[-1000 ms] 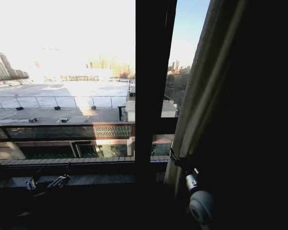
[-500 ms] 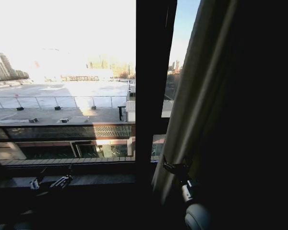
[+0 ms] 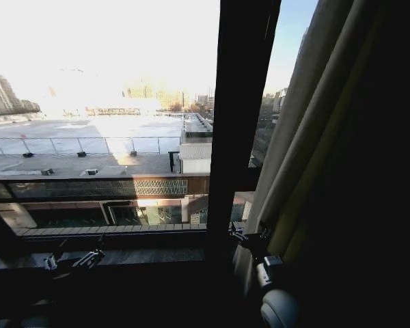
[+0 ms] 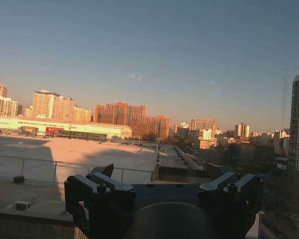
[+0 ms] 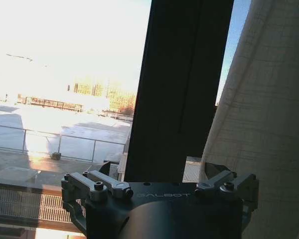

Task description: Open the curtains by pulling them apart, changing their state from closed to fully open.

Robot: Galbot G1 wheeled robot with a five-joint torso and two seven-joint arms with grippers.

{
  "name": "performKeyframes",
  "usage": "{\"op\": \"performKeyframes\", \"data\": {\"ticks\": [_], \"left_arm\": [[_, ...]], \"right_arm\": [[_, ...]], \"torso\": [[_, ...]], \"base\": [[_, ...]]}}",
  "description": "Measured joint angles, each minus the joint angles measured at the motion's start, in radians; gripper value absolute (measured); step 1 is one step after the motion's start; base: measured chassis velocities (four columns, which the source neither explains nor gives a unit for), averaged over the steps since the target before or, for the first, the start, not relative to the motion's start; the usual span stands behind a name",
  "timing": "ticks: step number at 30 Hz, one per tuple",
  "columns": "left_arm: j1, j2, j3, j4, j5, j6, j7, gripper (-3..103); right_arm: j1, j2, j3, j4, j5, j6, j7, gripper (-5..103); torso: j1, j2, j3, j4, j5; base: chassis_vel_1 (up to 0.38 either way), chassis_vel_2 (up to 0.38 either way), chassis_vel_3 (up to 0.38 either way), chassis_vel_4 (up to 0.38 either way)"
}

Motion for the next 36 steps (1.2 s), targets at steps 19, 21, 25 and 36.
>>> {"op": "performKeyframes", "data": {"ticks": [19,21,25,36], "left_arm": [[0.004,-0.012,0.0,0.0,0.004,0.001,0.004,100],[0.004,-0.013,0.001,0.0,0.004,0.001,0.004,100],[0.007,-0.019,0.001,0.0,0.004,0.002,0.004,100],[0.007,-0.018,0.001,0.0,0.004,0.002,0.004,100]], "right_arm": [[0.015,-0.005,-0.003,-0.008,0.005,0.001,0.003,100],[0.015,-0.004,-0.003,-0.009,0.005,0.001,0.003,100],[0.016,-0.002,-0.005,-0.009,0.005,0.001,0.004,100],[0.011,0.007,-0.01,-0.01,-0.006,0.006,0.004,100]], "torso": [[0.0,0.0,0.0,-0.0001,0.0001],[0.0,0.0,0.0,0.0,0.0001],[0.0,0.0,0.0,0.0,0.0003],[0.0,0.0,0.0,0.0,0.0002]], "base": [[0.351,0.351,-0.359,-0.349],[0.36,0.365,-0.361,-0.351],[0.361,0.351,-0.356,-0.36],[0.343,0.351,-0.349,-0.365]]}}
